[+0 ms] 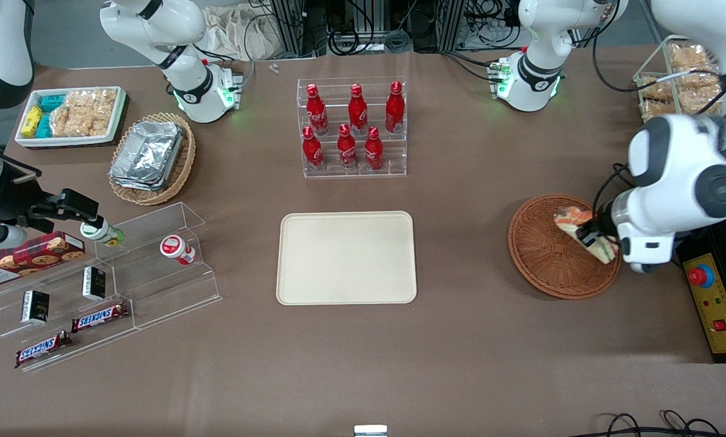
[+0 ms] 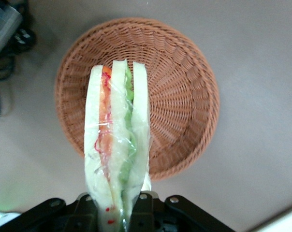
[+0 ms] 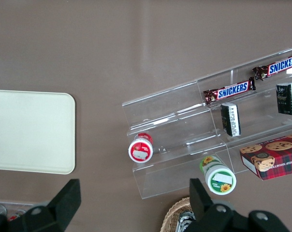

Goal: Place sandwich from basket to tray
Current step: 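Lift the sandwich out of the basket and carry it over the cream tray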

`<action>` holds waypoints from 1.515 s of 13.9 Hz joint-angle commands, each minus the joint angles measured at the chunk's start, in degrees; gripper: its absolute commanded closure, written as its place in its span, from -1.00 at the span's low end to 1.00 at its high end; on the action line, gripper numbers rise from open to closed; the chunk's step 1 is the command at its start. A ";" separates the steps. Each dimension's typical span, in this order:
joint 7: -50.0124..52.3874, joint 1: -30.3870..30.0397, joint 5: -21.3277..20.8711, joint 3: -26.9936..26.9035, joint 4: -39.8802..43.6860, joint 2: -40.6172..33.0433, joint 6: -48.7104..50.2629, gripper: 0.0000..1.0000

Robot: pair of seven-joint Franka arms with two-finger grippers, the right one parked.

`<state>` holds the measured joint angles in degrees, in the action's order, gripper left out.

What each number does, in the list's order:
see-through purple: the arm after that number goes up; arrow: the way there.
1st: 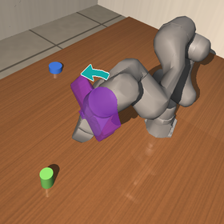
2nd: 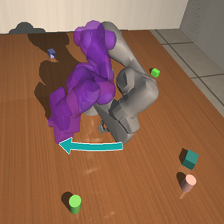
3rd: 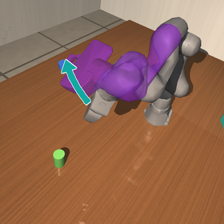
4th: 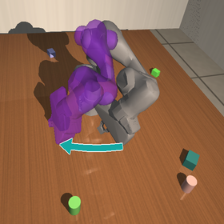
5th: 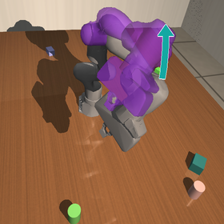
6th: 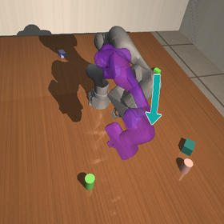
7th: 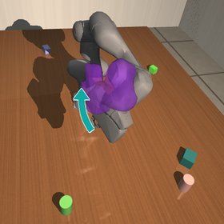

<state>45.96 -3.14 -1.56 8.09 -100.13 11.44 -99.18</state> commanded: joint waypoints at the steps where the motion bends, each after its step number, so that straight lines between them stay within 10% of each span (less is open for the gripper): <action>1: -4.72 0.15 -0.29 2.27 12.29 1.31 11.60 1.00; 8: -7.20 2.25 -0.20 20.99 19.98 8.41 8.50 0.90; 21: 5.01 19.75 -14.09 20.47 17.78 36.54 -23.77 0.89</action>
<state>48.55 14.78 -13.88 28.90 -84.48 46.36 -122.16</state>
